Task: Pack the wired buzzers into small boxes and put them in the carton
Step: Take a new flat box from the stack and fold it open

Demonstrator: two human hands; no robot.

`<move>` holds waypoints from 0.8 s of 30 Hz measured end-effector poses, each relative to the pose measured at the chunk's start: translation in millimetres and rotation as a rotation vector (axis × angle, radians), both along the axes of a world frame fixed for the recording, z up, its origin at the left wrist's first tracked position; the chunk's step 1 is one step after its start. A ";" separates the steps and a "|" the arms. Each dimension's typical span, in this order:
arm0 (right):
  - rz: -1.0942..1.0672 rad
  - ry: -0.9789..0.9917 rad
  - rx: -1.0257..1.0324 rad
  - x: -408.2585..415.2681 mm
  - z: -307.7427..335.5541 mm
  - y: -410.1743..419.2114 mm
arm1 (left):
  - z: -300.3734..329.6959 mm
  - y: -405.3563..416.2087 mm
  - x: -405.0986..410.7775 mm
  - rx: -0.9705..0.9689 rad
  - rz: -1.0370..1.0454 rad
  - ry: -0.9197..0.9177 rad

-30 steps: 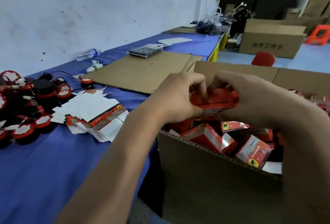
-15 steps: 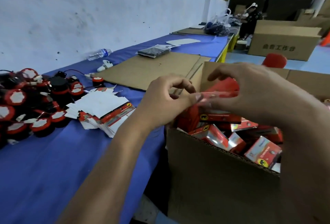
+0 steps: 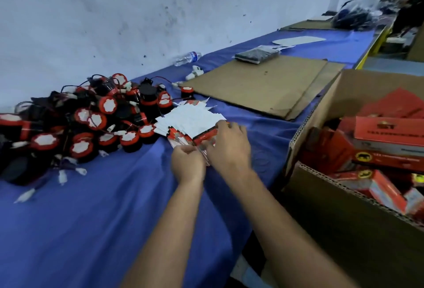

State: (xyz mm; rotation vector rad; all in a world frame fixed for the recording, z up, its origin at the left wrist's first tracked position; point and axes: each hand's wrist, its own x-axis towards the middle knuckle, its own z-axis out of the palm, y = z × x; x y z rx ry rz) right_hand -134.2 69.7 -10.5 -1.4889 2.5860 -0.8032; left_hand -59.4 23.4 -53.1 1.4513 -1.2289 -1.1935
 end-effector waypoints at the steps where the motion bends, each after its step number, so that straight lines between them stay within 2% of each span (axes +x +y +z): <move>1: 0.011 -0.007 0.059 -2.0 -11.5 -12.6 | -0.6 -1.9 1.1 0.026 0.038 0.010; 4: 0.107 -0.062 0.167 -4.3 -34.4 -37.5 | -0.9 -7.4 3.2 0.045 0.087 0.011; 9: 0.197 0.157 0.240 -7.6 -39.5 -43.2 | 1.5 -17.7 -0.1 0.054 0.069 -0.045; 12: 0.252 0.171 0.160 -9.7 -28.6 -38.9 | 1.1 -20.9 -1.3 0.067 0.080 0.026; 14: 0.151 0.160 0.055 -9.0 -19.6 -35.3 | 1.5 -22.5 2.4 0.082 0.071 0.094; 16: 0.031 0.146 -0.100 -6.6 -9.6 -30.3 | 5.5 -25.5 14.1 0.108 0.055 0.232; 18: 0.047 0.178 -0.321 1.2 -0.9 -24.5 | 12.3 -28.9 34.5 0.152 -0.006 0.455; 20: 0.210 0.169 -0.552 18.4 2.3 -25.7 | 15.7 -34.8 69.4 0.226 -0.101 0.698; 22: 0.413 0.082 -0.656 43.7 -0.9 -33.9 | 13.2 -41.4 119.0 0.265 -0.163 0.881; 24: 0.642 -0.087 -0.616 71.6 -7.0 -45.2 | 8.2 -43.7 174.0 0.234 -0.141 0.868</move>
